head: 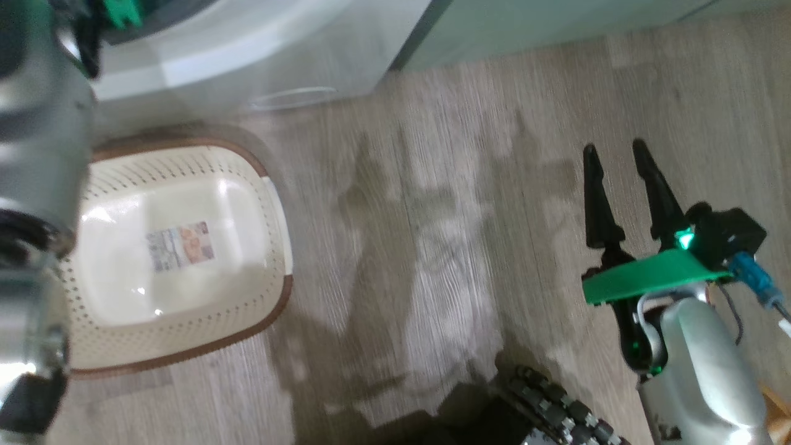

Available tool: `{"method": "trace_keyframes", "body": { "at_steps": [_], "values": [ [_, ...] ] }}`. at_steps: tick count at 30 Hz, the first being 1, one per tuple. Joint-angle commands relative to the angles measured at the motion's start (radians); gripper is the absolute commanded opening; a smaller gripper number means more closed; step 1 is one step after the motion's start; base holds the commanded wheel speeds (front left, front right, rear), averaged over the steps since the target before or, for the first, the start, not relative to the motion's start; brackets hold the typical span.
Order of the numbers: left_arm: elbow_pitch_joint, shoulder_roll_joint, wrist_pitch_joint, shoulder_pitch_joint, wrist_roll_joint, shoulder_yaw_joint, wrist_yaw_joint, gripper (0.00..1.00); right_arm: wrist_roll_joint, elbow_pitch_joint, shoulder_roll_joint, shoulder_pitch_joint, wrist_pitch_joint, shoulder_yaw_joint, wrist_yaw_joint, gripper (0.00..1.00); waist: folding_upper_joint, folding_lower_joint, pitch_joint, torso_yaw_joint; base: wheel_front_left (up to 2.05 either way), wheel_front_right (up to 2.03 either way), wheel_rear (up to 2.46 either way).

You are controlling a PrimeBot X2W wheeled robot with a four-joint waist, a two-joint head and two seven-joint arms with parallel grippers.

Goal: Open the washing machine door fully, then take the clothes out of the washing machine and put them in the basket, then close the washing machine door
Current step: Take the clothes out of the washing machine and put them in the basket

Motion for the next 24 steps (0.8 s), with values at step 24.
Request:
{"method": "trace_keyframes", "body": {
  "at_steps": [24],
  "values": [
    [-0.008, -0.098, -0.371, 0.445, -0.063, -0.051, -0.124, 0.00, -0.002, 0.043, -0.091, 0.278, -0.009, 0.010, 0.007, 1.00, 0.0000, -0.0001, -0.497, 0.184, 0.00, 0.00, 0.00]
  ]
}}
